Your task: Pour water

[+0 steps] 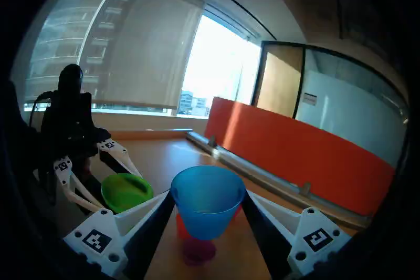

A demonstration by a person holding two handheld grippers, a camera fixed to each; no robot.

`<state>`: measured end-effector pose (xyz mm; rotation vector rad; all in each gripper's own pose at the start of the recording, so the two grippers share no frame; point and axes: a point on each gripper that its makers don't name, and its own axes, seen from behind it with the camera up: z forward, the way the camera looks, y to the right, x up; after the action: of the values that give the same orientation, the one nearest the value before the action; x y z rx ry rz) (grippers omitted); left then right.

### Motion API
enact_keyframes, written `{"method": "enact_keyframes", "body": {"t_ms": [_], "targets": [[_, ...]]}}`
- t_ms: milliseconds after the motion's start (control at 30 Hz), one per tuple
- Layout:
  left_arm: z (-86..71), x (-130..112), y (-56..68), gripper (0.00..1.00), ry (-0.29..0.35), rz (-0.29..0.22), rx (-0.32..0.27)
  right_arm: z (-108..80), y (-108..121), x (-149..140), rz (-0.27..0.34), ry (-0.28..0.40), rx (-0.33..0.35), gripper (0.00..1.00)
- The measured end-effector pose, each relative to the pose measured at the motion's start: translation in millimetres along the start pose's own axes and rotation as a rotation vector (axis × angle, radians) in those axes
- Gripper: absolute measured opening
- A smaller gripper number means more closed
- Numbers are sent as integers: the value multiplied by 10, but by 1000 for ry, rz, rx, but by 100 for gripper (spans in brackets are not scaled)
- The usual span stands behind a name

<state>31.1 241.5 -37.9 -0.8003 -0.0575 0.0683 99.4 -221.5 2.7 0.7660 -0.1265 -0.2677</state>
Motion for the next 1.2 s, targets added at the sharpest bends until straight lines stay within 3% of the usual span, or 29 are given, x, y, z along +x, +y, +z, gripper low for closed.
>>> {"method": "enact_keyframes", "body": {"t_ms": [400,1200], "targets": [[-71,-17,-106,86,-17,12,24,-78,2,-190,59,-42,10,91],[-95,-605,-374,86,-169,38,62,-257,202,-990,87,-217,30,91]]}}
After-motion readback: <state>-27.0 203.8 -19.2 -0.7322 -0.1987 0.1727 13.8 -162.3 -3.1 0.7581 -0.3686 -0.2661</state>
